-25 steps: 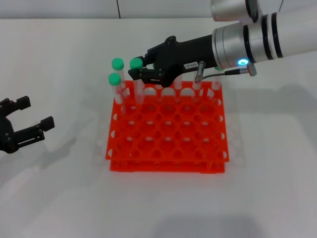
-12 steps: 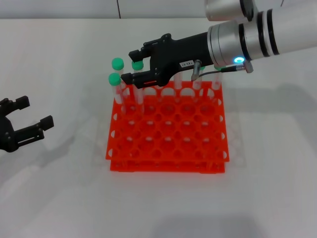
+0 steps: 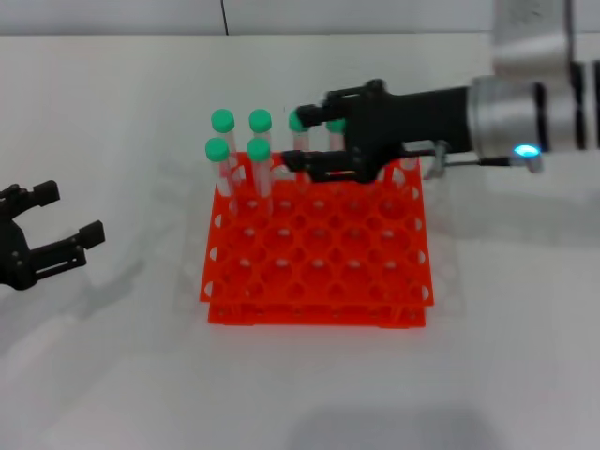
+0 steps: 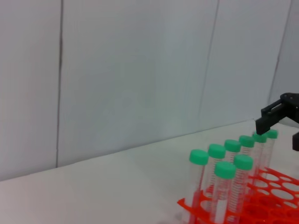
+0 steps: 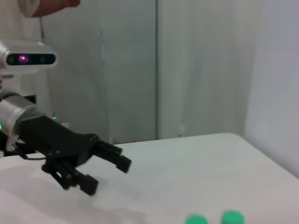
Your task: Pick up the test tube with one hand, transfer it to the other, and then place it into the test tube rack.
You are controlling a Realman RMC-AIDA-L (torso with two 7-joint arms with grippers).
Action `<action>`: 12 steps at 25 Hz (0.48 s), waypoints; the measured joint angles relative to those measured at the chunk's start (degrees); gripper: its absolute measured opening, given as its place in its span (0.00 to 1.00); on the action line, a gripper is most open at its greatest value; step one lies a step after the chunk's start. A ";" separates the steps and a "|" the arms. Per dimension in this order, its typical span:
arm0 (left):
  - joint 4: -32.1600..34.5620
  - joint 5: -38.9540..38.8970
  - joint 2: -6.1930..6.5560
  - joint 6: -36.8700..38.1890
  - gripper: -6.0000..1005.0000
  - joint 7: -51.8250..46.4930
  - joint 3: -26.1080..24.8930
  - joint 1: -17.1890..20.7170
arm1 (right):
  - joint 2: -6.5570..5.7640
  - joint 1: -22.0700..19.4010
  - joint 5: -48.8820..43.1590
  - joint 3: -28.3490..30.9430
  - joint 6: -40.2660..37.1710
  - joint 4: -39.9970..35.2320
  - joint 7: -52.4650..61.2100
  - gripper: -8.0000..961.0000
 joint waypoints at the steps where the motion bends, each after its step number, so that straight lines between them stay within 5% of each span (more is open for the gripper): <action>1: 0.00 0.00 -0.08 0.19 0.89 0.31 0.01 -0.03 | -0.02 -1.91 -0.04 0.46 -0.25 -0.84 -0.66 0.64; 6: -1.14 0.03 -0.01 1.55 0.89 1.63 0.01 -1.24 | 0.14 -9.55 0.96 4.94 -4.32 -1.43 -4.41 0.65; 12: -4.78 1.30 1.83 3.72 0.89 2.73 0.08 -3.87 | -0.02 -16.45 8.61 5.55 -5.70 2.36 -13.07 0.69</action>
